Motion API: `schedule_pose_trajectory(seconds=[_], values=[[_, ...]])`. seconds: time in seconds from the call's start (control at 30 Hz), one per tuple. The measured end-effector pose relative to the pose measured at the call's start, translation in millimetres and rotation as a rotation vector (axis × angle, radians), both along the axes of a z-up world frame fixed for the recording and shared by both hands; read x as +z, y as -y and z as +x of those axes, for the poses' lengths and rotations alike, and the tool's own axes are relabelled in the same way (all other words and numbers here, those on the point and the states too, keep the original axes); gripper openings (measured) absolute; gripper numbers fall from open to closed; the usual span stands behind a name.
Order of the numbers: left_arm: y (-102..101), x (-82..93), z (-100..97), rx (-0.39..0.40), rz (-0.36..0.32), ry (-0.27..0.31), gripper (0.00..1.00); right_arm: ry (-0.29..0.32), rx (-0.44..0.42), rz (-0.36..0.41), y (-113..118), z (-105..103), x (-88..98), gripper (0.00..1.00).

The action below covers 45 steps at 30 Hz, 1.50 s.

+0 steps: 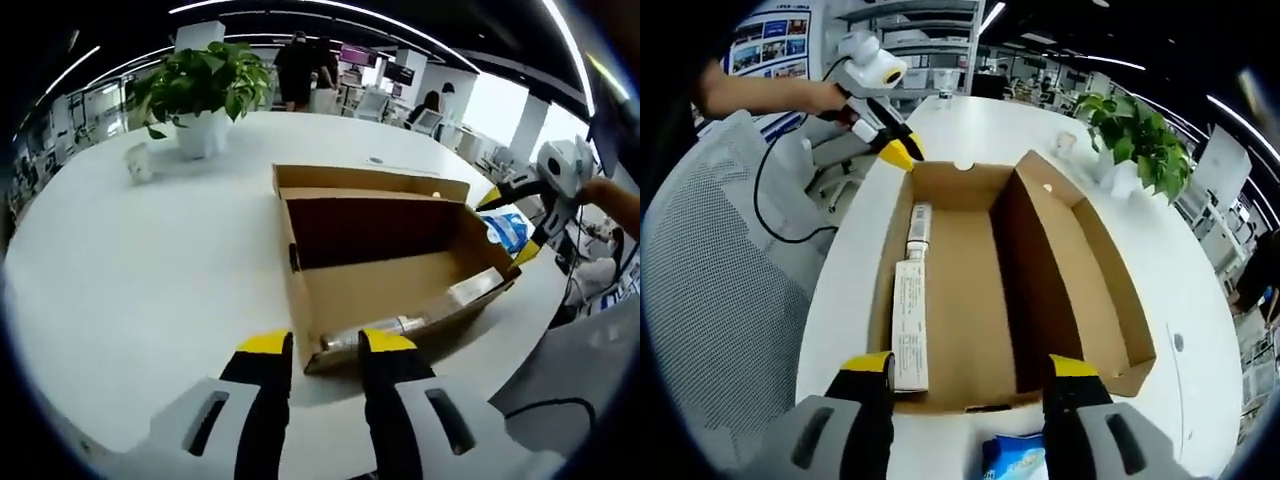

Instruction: Operate the shoe box by opening the lid, removing the specified soft item, and placing it in the target area until the item is outside and the box remains undamaged.

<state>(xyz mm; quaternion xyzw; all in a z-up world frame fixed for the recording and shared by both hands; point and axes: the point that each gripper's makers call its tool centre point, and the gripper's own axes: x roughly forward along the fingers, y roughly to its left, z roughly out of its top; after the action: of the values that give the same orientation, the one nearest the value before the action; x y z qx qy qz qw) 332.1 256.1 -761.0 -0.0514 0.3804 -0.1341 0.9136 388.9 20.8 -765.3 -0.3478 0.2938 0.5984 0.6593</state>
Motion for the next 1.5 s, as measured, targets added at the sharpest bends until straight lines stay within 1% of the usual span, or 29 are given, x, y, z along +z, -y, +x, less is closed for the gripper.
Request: schedule_pose_trajectory(seconds=[0.1,0.23,0.4,0.5,0.6,0.8,0.97,1.1,1.13,1.23,1.4,1.5], values=[[-1.5,-2.3,1.0,0.018,-0.009,-0.009,0.19,-0.017,0.013,0.001,-4.2,-1.2,-3.6,0.58],[-2.3,-4.3,2.3,0.035,-0.017,-0.017,0.12,-0.034,0.041,-0.017,-8.0,-3.2,-10.9,0.58],[-5.2,-6.3,3.7,0.069,-0.017,-0.021,0.05,-0.077,0.056,-0.027,-11.9,-7.0,-18.9,0.58],[-5.7,-6.8,3.5,0.08,-0.021,-0.025,0.05,-0.1,0.066,-0.048,-12.3,-11.8,-27.0,0.57],[-5.9,-7.2,2.8,0.086,-0.019,-0.031,0.05,-0.111,0.063,-0.048,-13.5,-13.5,-30.1,0.53],[-5.7,-7.4,2.5,0.081,-0.007,-0.035,0.04,-0.098,0.075,-0.063,-15.9,-17.4,-37.2,0.46],[-5.8,-7.7,2.2,0.083,-0.014,-0.036,0.04,-0.101,0.095,-0.067,-19.1,-25.4,-41.8,0.34],[-5.6,-7.8,2.2,0.08,-0.011,-0.037,0.04,-0.095,0.108,-0.069,-20.6,-29.0,-44.5,0.21],[-5.7,-7.8,2.2,0.08,-0.011,-0.038,0.04,-0.096,0.108,-0.069,-20.8,-29.4,-44.6,0.19],[-5.7,-7.9,2.2,0.083,-0.014,-0.041,0.04,-0.098,0.099,-0.069,-21.2,-28.7,-44.5,0.19],[-5.9,-8.3,2.3,0.093,-0.016,-0.047,0.04,-0.122,0.096,-0.06,-20.9,-32.5,-43.4,0.16],[-5.5,-8.0,2.1,0.097,-0.011,-0.05,0.04,-0.119,0.098,-0.058,-20.6,-34.0,-43.8,0.15]])
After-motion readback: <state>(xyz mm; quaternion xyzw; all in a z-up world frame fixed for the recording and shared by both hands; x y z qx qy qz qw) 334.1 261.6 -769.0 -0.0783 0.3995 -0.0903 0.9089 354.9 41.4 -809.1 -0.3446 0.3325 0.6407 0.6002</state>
